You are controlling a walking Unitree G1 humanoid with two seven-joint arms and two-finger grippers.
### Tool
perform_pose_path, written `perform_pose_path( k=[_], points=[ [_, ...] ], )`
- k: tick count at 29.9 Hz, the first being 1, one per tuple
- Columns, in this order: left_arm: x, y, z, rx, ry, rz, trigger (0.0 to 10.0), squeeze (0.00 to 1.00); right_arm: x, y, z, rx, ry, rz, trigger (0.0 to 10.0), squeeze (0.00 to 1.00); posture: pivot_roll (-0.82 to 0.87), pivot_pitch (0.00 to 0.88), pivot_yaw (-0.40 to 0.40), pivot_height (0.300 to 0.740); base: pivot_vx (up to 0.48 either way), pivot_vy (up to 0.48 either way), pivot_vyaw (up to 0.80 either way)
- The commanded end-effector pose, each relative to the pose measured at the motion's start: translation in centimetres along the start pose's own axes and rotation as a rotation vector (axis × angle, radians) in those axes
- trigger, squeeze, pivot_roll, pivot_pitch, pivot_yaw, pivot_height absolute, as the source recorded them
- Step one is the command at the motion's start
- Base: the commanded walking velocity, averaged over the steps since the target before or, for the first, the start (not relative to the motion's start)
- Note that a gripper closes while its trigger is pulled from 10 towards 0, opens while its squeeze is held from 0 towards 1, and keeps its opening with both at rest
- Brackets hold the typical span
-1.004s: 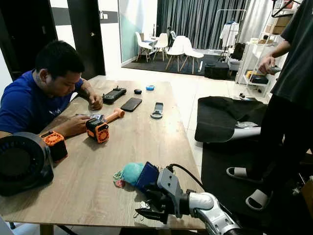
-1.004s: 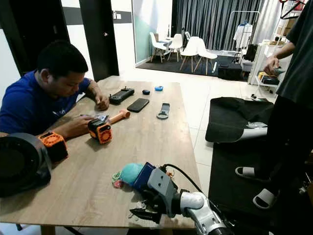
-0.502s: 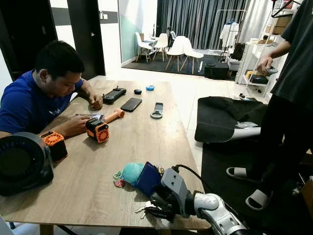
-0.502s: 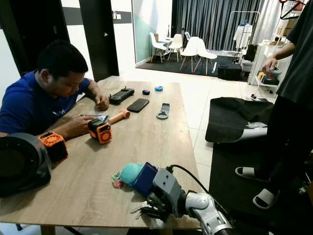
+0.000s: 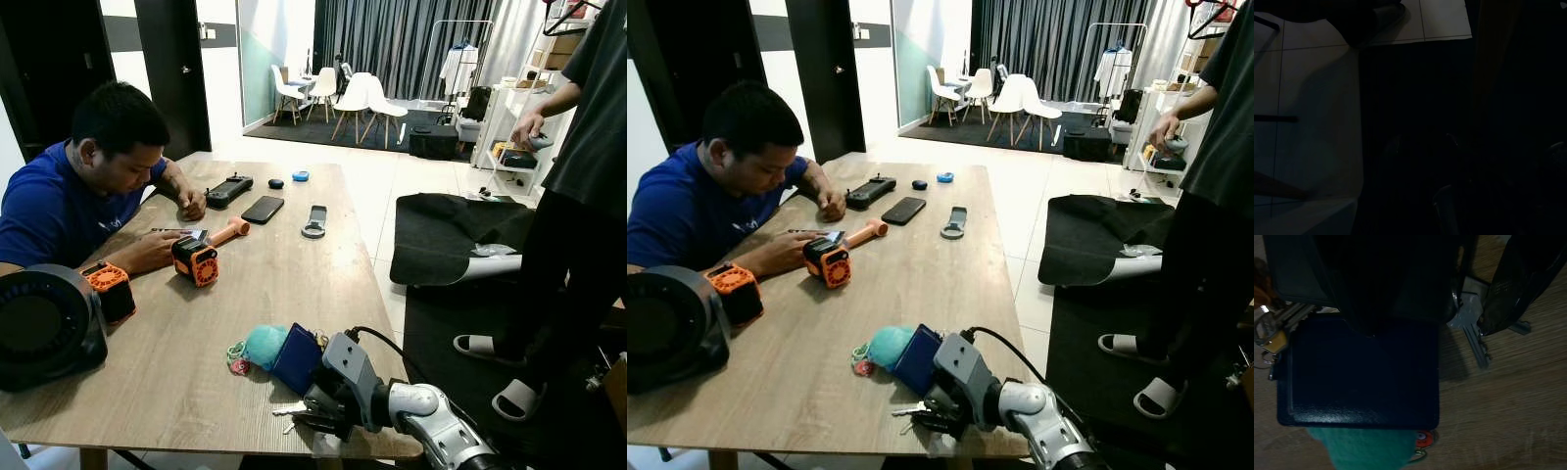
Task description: Hang keys on a hook
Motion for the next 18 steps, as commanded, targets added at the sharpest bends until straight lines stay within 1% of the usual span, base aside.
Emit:
perform_pose_path(
  k=[1,2,3,4,6,7,14,18],
  points=[
    [0.2,-0.4,0.6,-0.012,0.01,0.02,10.0,0.0,0.3,-1.0,-0.2,-0.017,-0.011,0.039,7.9,0.0,0.05,0.032,-0.022,0.74,0.0,0.0,0.0],
    [0.2,-0.4,0.6,-0.014,0.009,0.021,10.0,0.0,0.3,-0.9,-0.3,-0.017,-0.017,0.037,7.9,0.0,0.05,0.03,-0.022,0.74,0.0,0.0,0.0],
    [0.2,-0.4,0.6,-0.015,0.008,0.022,10.0,0.0,0.3,-0.9,-0.3,-0.017,-0.022,0.035,4.2,0.0,0.05,0.03,-0.021,0.74,0.0,0.0,0.0],
    [0.2,-0.4,0.5,-0.017,0.006,0.022,10.0,0.0,0.3,-0.8,-0.4,-0.017,-0.027,0.033,2.7,0.0,0.05,0.029,-0.021,0.74,0.0,0.0,0.0],
    [0.2,-0.4,0.5,-0.017,0.005,0.022,10.0,0.0,0.3,-0.8,-0.4,-0.017,-0.03,0.031,2.7,0.0,0.05,0.029,-0.021,0.74,0.0,0.0,0.0],
    [0.2,-0.4,0.5,-0.018,0.005,0.023,10.0,0.0,0.2,-0.8,-0.4,-0.016,-0.032,0.029,0.0,0.0,0.05,0.028,-0.02,0.74,0.0,0.0,0.0],
    [0.2,-0.5,0.6,-0.022,0.005,0.024,10.0,0.0,0.2,-0.4,-0.7,-0.01,-0.053,0.012,0.0,0.0,0.05,0.027,-0.019,0.74,0.0,0.0,0.0],
    [0.3,-0.5,0.6,-0.023,0.005,0.025,10.0,0.0,0.2,0.4,-1.4,-0.001,-0.092,-0.019,0.0,0.0,0.05,0.025,-0.017,0.74,0.0,0.0,0.0]
  ],
)
Point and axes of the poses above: a point about 5 cm out from each wrist's last joint towards the gripper, its own x axis pointing back from the gripper into the wrist, its own y axis along the axis of the wrist's last joint, z = x × y, the point moved 6 cm from there along -x, pointing out of the wrist towards the gripper, and after that the axes turned 6 degrees about x, right-handed, at the moved point
